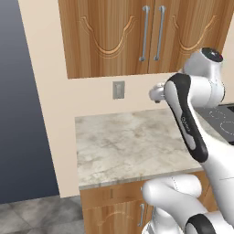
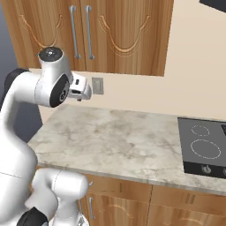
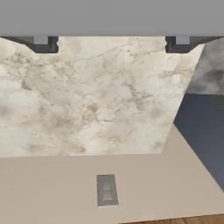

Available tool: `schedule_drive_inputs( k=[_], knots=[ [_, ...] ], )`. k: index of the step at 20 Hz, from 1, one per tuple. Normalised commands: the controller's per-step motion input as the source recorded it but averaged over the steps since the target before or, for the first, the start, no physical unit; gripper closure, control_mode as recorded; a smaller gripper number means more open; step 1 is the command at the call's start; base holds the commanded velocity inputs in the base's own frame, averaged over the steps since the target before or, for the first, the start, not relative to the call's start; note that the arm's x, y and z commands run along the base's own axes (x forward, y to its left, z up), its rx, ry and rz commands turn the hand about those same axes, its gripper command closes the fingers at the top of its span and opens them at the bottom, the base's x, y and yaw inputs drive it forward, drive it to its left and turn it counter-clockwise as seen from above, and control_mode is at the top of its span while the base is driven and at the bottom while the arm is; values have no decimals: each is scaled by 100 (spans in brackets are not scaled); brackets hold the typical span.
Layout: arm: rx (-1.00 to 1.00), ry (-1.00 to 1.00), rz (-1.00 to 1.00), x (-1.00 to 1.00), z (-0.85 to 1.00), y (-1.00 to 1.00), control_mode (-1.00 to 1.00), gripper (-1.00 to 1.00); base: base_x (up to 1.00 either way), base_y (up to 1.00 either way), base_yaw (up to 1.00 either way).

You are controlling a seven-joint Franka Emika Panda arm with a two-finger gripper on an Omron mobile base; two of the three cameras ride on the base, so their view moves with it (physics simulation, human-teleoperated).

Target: Move the syrup bottle and shaker from the cabinet to the dining counter.

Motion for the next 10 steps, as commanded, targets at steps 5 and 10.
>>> schedule_drive_inputs(
  k=[5,10],
  knots=[
    [4,-56,-1,-35,45,-8,-100,-100,0,0,0],
    [0,-51,-5,-10,37,0,-100,-100,0,0,0]
  ],
)
